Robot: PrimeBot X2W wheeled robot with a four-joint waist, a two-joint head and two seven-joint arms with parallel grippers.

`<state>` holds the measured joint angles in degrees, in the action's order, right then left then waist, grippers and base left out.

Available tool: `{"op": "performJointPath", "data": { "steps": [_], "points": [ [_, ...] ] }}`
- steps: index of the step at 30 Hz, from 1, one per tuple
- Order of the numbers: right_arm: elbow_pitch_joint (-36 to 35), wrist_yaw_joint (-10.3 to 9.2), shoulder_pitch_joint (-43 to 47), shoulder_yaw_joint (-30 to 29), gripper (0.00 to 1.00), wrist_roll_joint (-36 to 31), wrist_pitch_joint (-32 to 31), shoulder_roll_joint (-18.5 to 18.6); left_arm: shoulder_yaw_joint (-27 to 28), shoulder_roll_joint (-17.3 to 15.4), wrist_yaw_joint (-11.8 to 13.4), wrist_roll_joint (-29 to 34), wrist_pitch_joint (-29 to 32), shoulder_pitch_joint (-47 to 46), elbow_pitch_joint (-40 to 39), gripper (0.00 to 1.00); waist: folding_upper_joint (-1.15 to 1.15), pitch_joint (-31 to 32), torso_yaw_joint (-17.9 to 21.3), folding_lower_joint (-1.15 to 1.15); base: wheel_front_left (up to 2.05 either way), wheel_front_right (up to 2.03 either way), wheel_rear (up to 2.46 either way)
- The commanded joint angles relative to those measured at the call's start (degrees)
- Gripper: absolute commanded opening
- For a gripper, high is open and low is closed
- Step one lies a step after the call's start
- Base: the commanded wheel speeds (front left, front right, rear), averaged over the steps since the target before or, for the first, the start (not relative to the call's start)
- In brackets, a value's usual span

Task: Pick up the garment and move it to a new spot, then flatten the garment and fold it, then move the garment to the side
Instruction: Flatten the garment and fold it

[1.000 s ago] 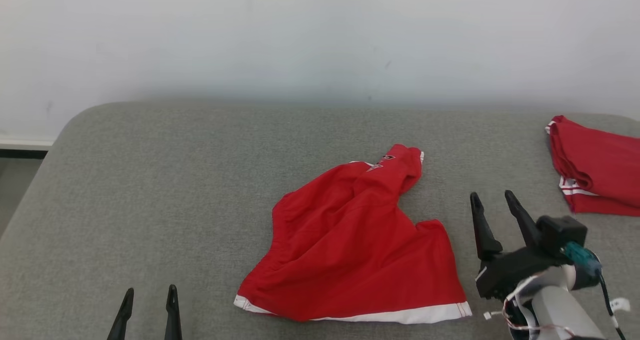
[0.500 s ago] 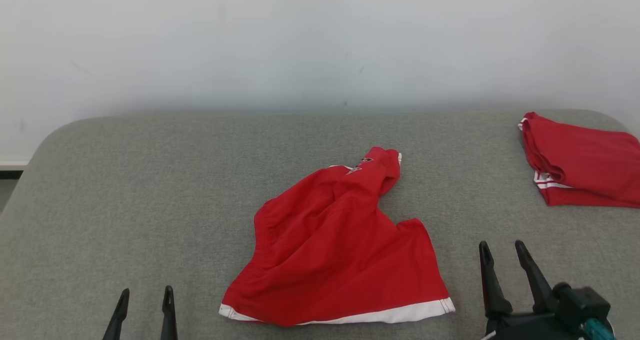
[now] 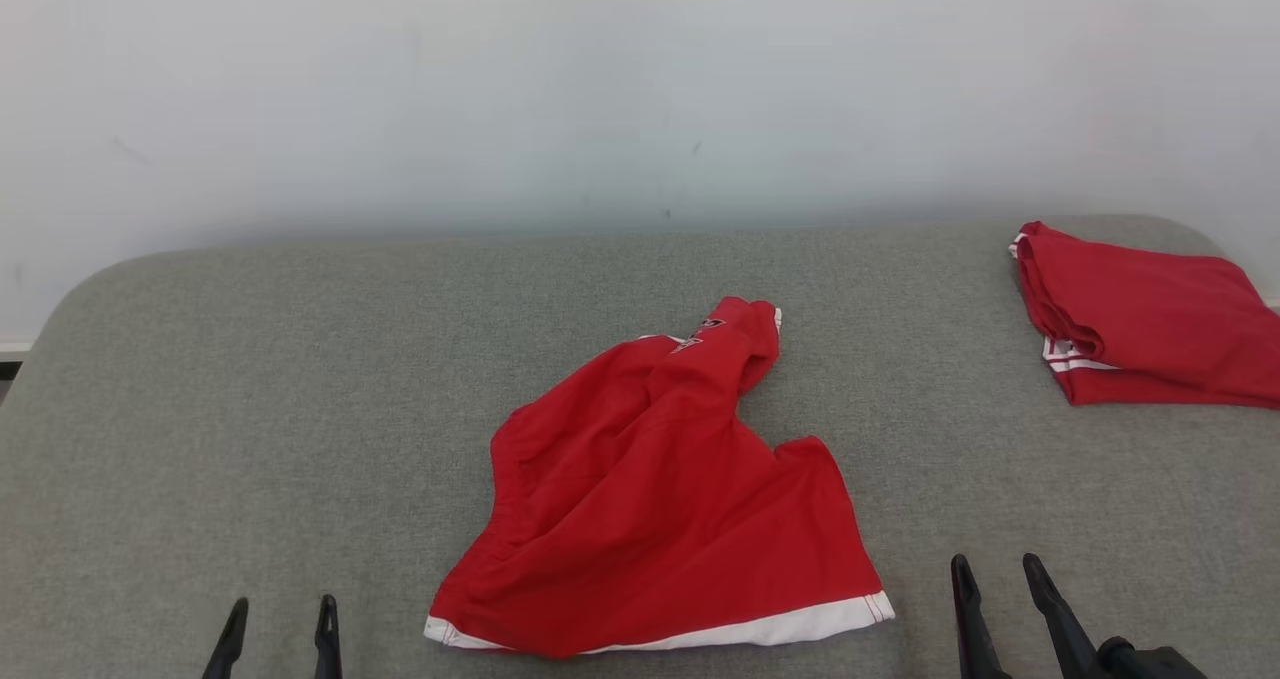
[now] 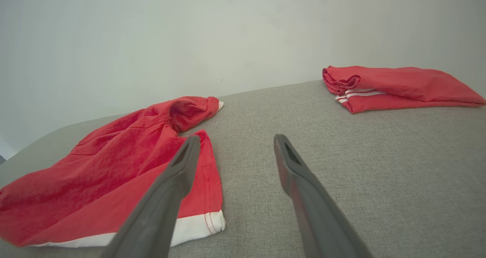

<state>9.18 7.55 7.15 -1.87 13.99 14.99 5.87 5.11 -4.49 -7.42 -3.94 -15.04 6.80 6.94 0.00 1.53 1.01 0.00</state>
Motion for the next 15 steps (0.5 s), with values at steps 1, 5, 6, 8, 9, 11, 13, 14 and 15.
{"op": "performJointPath", "data": {
  "steps": [1,5,6,8,9,11,13,14,15],
  "points": [
    [0.1,-0.16,0.4,0.2,1.0,-0.5,0.2,0.2,-0.4,-0.5,-0.1,0.3,-0.2,0.8,0.2,1.0,0.0,-0.1,-0.1,0.0,0.0,0.0,0.0],
    [0.6,-0.16,0.1,0.7,1.0,-0.5,0.2,0.1,-0.5,-0.7,0.0,-0.1,-0.2,1.7,0.3,1.0,0.0,-0.2,-0.3,0.0,0.0,0.0,0.0],
    [0.9,-0.16,0.0,0.9,1.0,-0.7,0.2,0.3,-0.7,-0.8,0.0,-0.1,-0.2,1.7,0.4,1.0,0.0,-0.2,-0.3,0.0,0.0,0.0,0.0],
    [1.9,-0.16,-0.3,1.7,1.0,-0.9,0.2,0.8,-1.0,-0.9,0.0,-0.4,-0.2,1.4,0.7,1.0,0.0,-0.3,-0.5,0.0,0.0,0.0,0.0],
    [2.4,-0.16,-0.7,2.0,1.0,-0.9,0.2,1.0,-1.4,-1.1,0.0,-0.6,-0.2,1.3,0.9,1.0,0.0,-0.4,-0.6,0.0,0.0,0.0,0.0],
    [3.7,-0.16,-1.2,2.6,1.0,-0.7,0.2,1.5,-3.0,-1.6,0.0,-1.3,-0.2,0.6,1.8,1.0,0.0,-0.5,-0.8,0.0,0.0,0.0,0.0],
    [5.0,-0.16,-1.8,3.4,1.0,-0.4,0.1,1.9,-5.1,-2.5,0.0,-2.2,-0.2,-0.1,3.4,1.0,0.0,-0.7,-0.8,0.0,0.0,0.0,0.0],
    [5.9,-0.16,-2.2,3.8,1.0,-0.4,-0.3,2.1,-6.1,-3.1,0.0,-2.6,-0.2,-0.5,4.2,1.0,0.0,-0.8,-0.8,0.0,0.0,0.0,0.0],
    [6.6,-0.16,-2.6,4.3,1.0,-0.3,-0.4,2.3,-7.3,-3.6,0.0,-3.1,-0.2,-0.9,5.4,1.0,0.0,-0.9,-0.8,0.0,0.0,0.0,0.0]
  ]
}}
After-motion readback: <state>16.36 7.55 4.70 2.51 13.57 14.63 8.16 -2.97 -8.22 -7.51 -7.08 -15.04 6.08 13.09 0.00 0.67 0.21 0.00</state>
